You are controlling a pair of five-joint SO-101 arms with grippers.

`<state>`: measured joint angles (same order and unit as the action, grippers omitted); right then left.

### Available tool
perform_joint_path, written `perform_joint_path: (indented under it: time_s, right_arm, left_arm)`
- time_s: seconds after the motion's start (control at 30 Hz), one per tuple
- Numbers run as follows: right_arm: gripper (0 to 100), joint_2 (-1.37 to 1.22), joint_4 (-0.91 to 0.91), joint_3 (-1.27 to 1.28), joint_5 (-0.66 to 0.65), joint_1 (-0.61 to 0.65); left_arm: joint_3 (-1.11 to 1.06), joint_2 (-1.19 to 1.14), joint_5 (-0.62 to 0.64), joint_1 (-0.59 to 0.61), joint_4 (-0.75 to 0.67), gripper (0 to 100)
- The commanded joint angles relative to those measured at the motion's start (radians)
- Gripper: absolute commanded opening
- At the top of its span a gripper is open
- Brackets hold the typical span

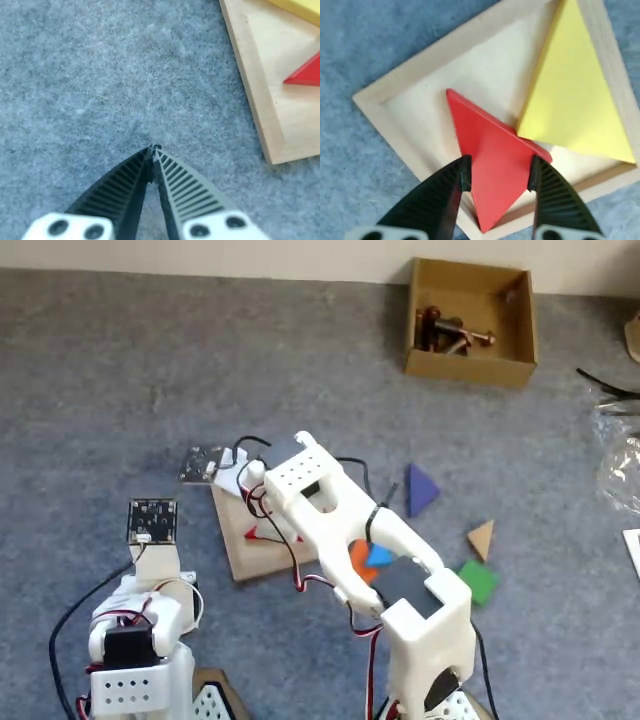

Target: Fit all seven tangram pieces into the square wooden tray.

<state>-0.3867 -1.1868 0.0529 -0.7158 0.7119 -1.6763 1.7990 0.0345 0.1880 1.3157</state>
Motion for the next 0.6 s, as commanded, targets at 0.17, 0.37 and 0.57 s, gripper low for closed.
perform_joint_path:
  time_s: [0.17, 0.37, 0.57]
  right_arm:
    - [19.4, -0.018, 0.03, -0.015, 0.184, 0.038]
    - [19.4, -0.019, 0.159, -0.005, 0.25, 0.041]
    - [19.4, -0.019, 0.171, -0.005, 0.308, 0.048]
  left_arm:
    - [-0.021, -0.007, 0.003, 0.008, 0.008, 0]
    - [-0.021, -0.007, 0.003, 0.008, 0.008, 0]
    - [-0.021, -0.007, 0.003, 0.008, 0.008, 0]
